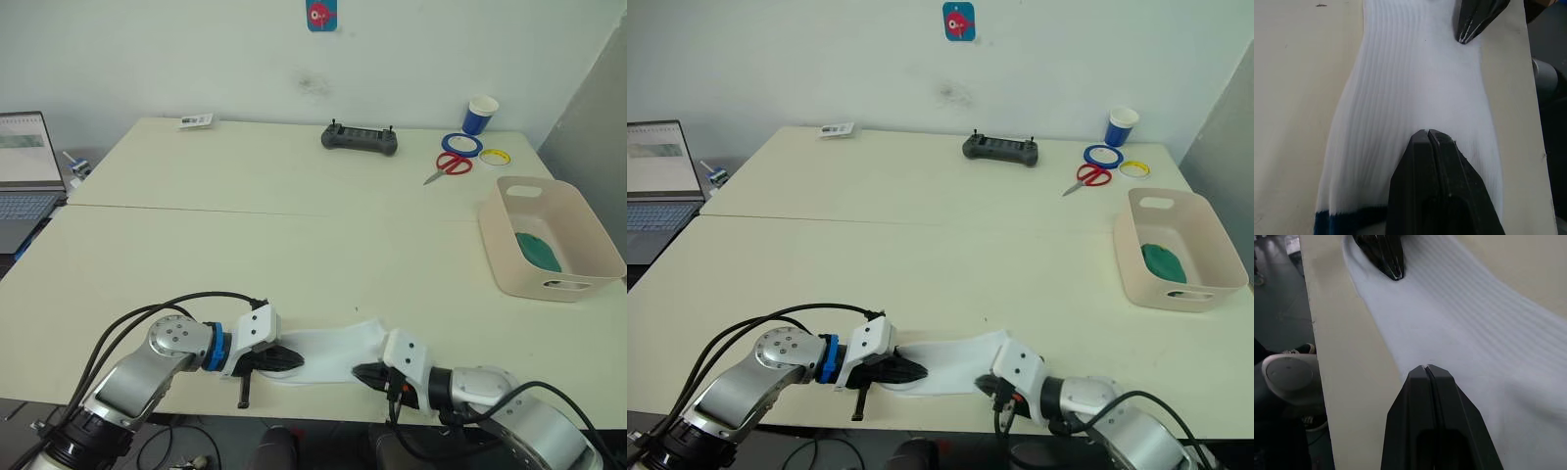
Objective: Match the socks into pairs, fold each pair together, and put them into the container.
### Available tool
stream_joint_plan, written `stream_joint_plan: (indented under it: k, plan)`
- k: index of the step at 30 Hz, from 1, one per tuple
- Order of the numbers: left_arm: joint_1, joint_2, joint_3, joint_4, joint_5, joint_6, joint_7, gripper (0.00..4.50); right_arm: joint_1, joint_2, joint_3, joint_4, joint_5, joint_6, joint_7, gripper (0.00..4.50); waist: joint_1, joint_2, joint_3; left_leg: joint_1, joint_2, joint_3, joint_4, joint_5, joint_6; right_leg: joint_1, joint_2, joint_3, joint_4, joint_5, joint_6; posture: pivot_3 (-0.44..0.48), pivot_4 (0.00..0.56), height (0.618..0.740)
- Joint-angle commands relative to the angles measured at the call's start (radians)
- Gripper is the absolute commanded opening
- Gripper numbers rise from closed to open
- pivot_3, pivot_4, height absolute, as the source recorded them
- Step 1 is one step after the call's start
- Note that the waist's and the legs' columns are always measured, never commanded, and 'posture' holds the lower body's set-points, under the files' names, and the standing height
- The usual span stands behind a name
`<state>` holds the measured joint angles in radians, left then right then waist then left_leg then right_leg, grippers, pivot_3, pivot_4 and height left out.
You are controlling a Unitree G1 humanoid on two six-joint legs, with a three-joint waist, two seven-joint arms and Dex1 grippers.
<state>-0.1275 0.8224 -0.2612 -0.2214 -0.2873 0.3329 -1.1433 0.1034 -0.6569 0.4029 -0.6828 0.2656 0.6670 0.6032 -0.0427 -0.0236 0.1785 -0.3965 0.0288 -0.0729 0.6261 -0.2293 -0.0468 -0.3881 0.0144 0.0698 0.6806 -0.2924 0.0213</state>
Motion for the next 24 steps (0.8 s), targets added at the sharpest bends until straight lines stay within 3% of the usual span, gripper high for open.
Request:
stream_joint_plan:
  k: [1, 14, 17, 21, 24]
  plan:
    - [0.029, -0.002, -0.028, 0.066, 0.058, -0.006, 0.011, 0.00, 0.101, -0.062, -0.061, -0.041, 0.000, -0.012, 0.012, 0.02, 0.003, 0.001, -0.002, 0.000, 0.000, 0.000, 0.000, 0.000, 0.000, 0.000, 0.000, 0.000, 0.000, 0.000, 0.000, 0.000, 0.150, 0.740]
    - [-0.086, -0.076, 0.002, -0.009, -0.020, 0.019, -0.017, 0.00, 0.158, -0.004, -0.255, -0.194, 0.113, -0.026, -0.012, 0.02, 0.012, -0.002, -0.004, -0.002, 0.000, 0.000, 0.000, 0.000, 0.000, -0.001, 0.000, -0.001, -0.001, 0.002, 0.005, 0.000, 0.150, 0.740]
    - [-0.081, -0.100, -0.014, 0.050, 0.014, 0.005, -0.005, 0.00, 0.180, 0.047, -0.321, -0.179, 0.125, -0.054, -0.052, 0.63, 0.012, -0.002, -0.004, -0.003, 0.000, 0.000, 0.000, 0.000, 0.000, -0.001, 0.000, -0.001, -0.001, 0.003, 0.005, 0.000, 0.150, 0.740]
    - [-0.052, -0.102, -0.020, 0.092, 0.043, -0.007, 0.001, 0.00, 0.208, 0.084, -0.377, -0.193, 0.141, -0.052, -0.077, 1.94, 0.009, -0.002, -0.004, -0.002, 0.001, -0.001, 0.000, 0.000, 0.000, -0.001, 0.001, -0.002, 0.000, 0.003, 0.005, 0.000, 0.150, 0.740]
    - [-0.033, -0.092, -0.029, 0.097, 0.055, -0.029, -0.010, 0.00, 0.223, 0.100, -0.343, -0.162, 0.086, -0.052, -0.118, 3.04, 0.010, -0.002, -0.004, -0.001, 0.001, -0.001, 0.000, 0.000, 0.000, 0.000, 0.001, -0.001, 0.000, 0.001, 0.002, 0.000, 0.150, 0.740]
